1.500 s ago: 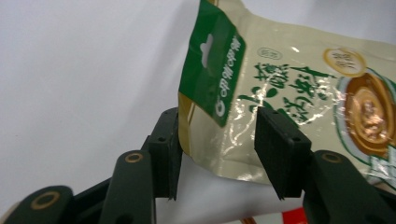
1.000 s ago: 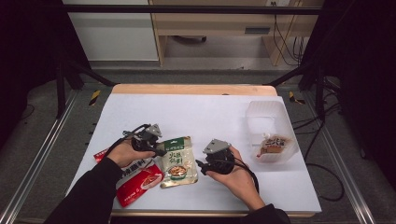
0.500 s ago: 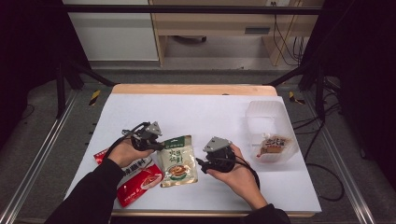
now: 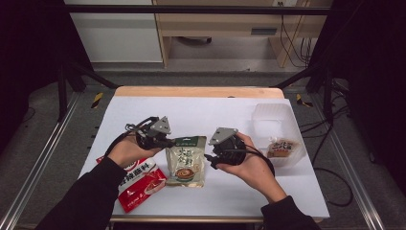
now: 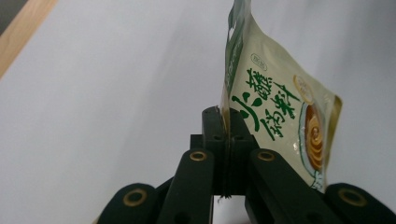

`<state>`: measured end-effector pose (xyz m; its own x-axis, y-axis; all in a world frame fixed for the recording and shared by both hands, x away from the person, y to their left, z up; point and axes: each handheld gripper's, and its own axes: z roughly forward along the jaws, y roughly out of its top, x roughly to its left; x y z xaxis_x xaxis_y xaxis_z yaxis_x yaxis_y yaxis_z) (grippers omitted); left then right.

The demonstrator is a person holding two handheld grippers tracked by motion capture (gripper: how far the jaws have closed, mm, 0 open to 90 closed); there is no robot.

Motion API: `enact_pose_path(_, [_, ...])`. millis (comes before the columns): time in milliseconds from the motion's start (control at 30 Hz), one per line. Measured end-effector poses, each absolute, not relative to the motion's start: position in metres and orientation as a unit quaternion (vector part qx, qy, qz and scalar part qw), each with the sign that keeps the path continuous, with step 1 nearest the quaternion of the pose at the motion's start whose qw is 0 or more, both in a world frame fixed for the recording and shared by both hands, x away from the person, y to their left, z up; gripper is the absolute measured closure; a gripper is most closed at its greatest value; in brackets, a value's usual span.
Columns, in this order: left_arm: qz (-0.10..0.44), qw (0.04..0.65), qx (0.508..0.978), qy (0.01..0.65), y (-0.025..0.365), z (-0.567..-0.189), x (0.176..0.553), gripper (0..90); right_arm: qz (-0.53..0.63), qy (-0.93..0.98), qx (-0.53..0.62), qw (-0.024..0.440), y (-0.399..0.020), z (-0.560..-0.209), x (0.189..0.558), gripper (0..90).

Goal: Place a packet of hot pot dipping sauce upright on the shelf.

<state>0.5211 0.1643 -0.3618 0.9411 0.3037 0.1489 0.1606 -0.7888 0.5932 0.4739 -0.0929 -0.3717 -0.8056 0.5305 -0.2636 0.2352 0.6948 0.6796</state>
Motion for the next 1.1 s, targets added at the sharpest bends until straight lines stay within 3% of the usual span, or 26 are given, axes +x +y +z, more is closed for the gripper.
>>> enact_pose_path(400, [0.111, 0.318, 0.937, 0.098, 0.155, -0.345, 0.509, 90.0, 0.298, 0.917, 0.190, 0.186, -0.089, -0.346, 0.480, 29.2])
enact_pose_path(1100, [0.103, 0.325, 0.937, 0.075, 0.148, -0.335, 0.497, 90.0, 0.254, 0.949, 0.142, 0.116, -0.067, -0.345, 0.493, 60.7])
